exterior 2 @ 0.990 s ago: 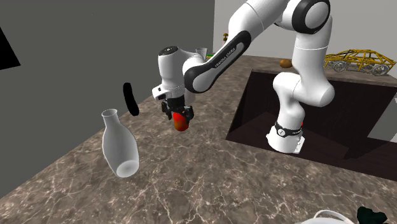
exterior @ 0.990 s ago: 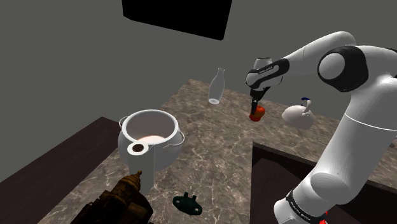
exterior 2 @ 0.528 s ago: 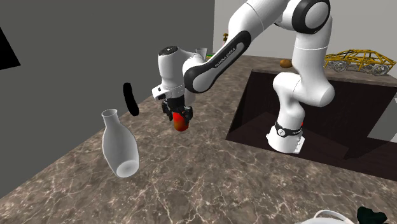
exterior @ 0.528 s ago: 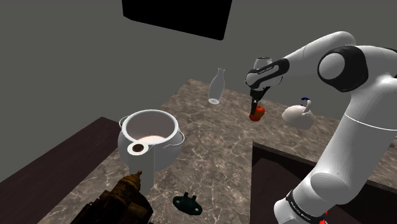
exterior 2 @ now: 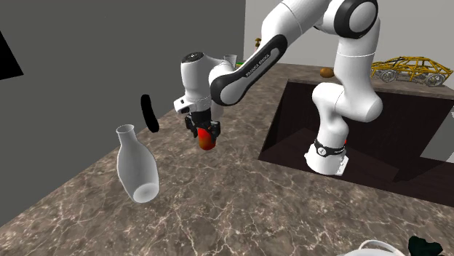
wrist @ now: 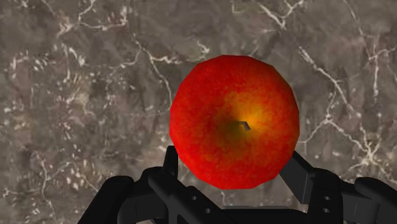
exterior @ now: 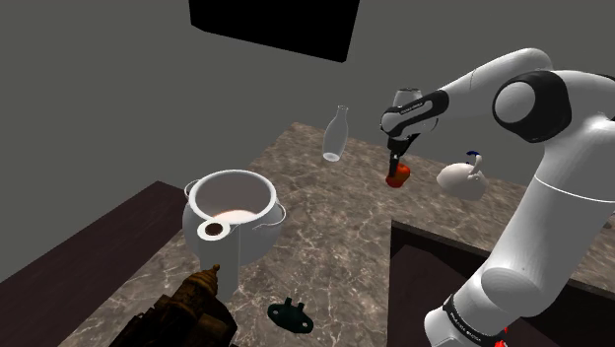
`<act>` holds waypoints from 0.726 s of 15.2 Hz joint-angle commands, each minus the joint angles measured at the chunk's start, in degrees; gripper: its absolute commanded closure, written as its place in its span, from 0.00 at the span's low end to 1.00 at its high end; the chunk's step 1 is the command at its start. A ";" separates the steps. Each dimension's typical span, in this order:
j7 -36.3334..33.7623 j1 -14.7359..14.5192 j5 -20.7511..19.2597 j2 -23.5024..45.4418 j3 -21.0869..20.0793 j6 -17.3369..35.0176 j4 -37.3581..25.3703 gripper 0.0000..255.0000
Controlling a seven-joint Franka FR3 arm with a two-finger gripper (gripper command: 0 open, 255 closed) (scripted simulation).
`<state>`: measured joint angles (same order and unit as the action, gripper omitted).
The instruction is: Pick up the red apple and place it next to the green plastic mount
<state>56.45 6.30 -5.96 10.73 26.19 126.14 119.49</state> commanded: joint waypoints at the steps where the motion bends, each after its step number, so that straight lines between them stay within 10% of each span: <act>1: -0.06 -0.09 -0.28 -0.68 0.08 -1.17 -0.49 1.00; 11: -0.26 -0.61 -1.72 -4.57 0.28 -8.38 -4.12 1.00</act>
<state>56.05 5.66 -7.57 6.46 26.40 118.51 115.85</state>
